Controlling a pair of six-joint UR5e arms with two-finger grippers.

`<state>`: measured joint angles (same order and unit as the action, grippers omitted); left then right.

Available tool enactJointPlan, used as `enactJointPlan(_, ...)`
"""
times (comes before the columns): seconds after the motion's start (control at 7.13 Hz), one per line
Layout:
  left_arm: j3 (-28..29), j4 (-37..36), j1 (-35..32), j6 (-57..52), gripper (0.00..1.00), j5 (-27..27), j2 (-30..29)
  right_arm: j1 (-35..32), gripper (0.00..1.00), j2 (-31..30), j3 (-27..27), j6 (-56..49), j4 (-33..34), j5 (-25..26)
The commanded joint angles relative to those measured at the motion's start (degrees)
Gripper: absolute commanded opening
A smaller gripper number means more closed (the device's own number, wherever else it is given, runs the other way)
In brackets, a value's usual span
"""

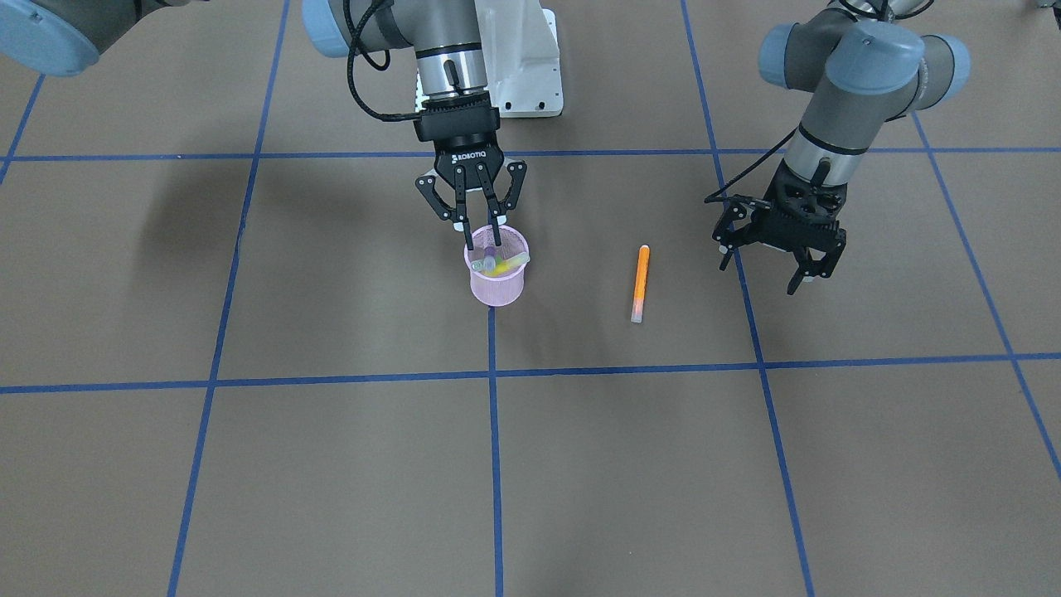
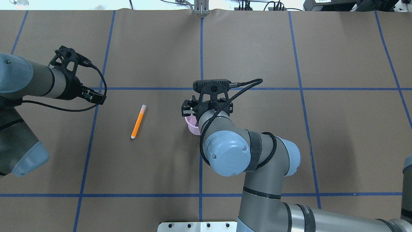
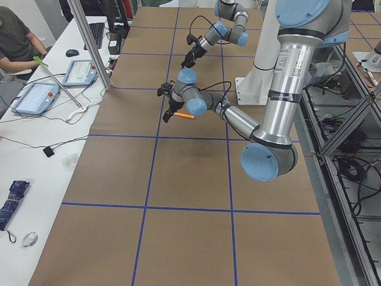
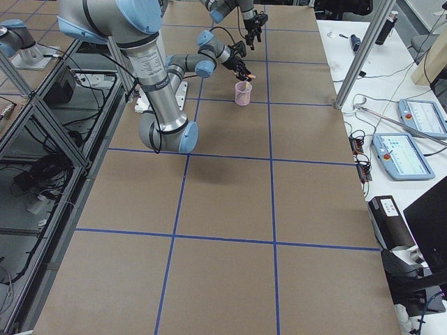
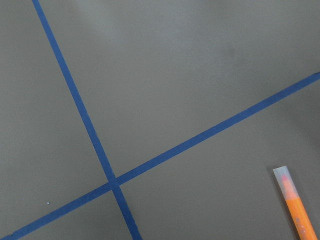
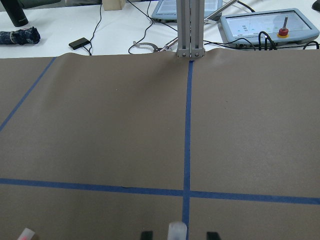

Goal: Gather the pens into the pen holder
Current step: 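Grasp the orange marker with the left gripper while the right arm withdraws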

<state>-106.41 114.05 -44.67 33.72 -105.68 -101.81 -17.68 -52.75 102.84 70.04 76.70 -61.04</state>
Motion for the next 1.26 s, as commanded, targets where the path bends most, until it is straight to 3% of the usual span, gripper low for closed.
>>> enactJointPlan(0.0, 0.85, -0.76, 0.19, 0.20, 0.99, 0.03, -0.75, -0.25, 1.00, -4.09, 2.96, -1.39, -4.26, -0.39)
enactJointPlan(0.28, 6.01, -0.93, 0.37, 1.16, 0.99, -0.06, -5.13, -2.52, 1.00, -9.45, 7.09, -2.27, -4.37, -1.44)
enactJointPlan(0.42, 8.30, -1.11, 0.46, 1.35, 0.99, -0.23, -7.32, -5.85, 1.00, -11.91, 7.46, -2.10, -4.28, -5.63)
enactJointPlan(0.56, 9.37, -6.59, 0.55, 1.35, 0.97, -4.67, -10.65, -11.10, 1.00, -15.33, 7.81, -2.10, -4.28, -14.28)
enactJointPlan(0.7, 9.81, -16.57, 0.55, 0.74, 0.97, -8.80, -16.08, -16.37, 1.00, -18.32, 7.81, -2.53, -4.36, -22.72)
enactJointPlan(1.12, 17.26, -19.30, 4.31, 0.64, 0.96, -9.20, -21.49, -27.73, 1.00, -26.50, 7.46, -11.98, -4.19, -40.24)
